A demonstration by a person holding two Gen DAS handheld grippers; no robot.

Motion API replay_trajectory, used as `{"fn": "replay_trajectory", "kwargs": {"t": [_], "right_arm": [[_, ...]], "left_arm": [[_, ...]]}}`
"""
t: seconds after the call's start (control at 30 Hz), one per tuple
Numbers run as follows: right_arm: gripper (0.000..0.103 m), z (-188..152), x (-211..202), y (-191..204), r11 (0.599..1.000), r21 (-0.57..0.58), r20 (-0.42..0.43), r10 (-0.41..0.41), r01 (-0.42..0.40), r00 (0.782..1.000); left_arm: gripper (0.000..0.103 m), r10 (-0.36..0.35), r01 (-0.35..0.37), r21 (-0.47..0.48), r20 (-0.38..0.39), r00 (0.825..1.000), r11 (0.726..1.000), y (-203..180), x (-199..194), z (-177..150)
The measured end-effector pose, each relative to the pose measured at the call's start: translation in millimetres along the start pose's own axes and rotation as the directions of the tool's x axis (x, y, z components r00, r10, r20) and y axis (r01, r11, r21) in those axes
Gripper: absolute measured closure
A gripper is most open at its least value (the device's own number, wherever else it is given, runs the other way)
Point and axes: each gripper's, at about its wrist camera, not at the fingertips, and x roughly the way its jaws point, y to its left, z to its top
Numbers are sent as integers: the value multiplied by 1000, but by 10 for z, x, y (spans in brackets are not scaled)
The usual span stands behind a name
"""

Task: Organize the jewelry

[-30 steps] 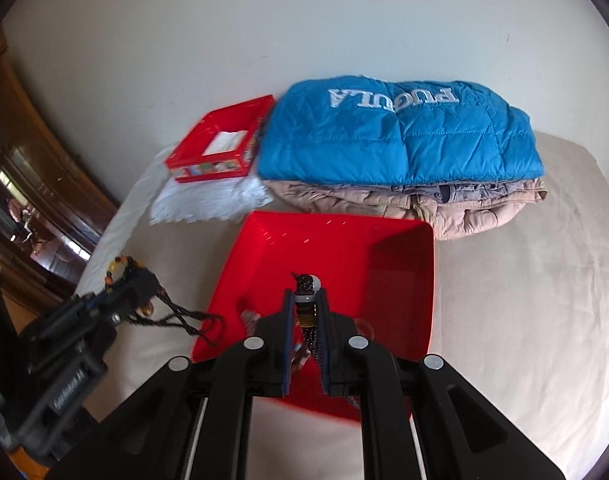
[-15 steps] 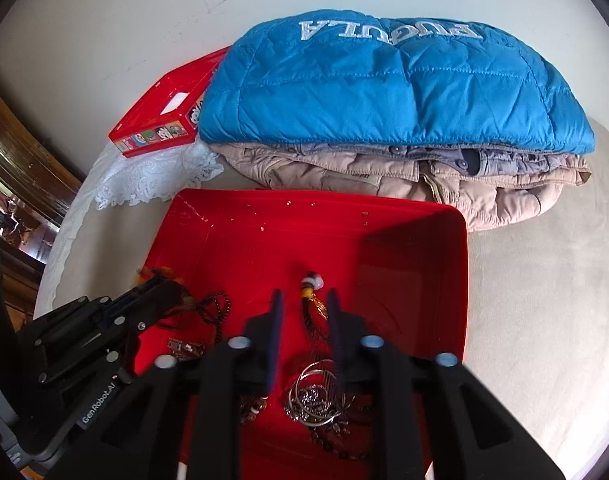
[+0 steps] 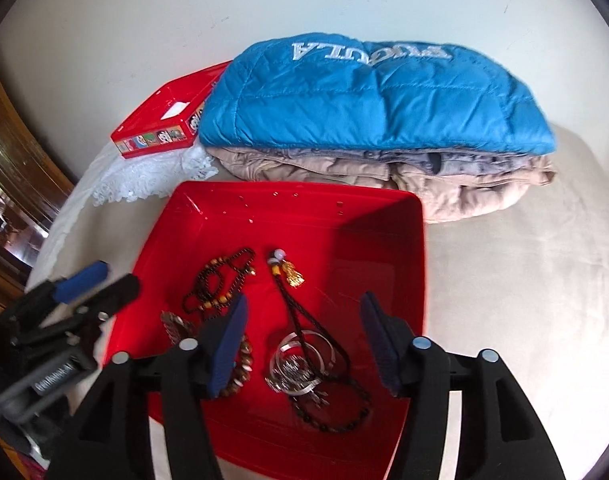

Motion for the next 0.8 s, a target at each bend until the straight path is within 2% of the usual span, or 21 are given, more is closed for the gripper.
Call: {"fn": "replay_trajectory", "kwargs": {"t": [0.03,0.13,0.3,0.53,0.8], "right_arm": [[33,-30,-37,-6,1000,3,7,3,-3,1000],[20,-130,-184,-6,1000,2,36,3,-3,999],[5,-299,-413,58,999,-19,86,-45,47,995],[4,-455,-527,69,1000,3,87,1,-1,996],[4,-535,-493,15,1000,15,70,-15,14,997]], "left_arm": [[35,6,-6,-1,4,1000,1000,16,-29,-24],[19,19,-19,-14,22,1000,1000,64,-142,-125],[14,72,-73,13,45,996,997,36,-311,-310],[12,93,-95,23,63,994,995,-31,-520,-510],[12,110,-112,26,68,992,993,-13,-559,-584]]}}
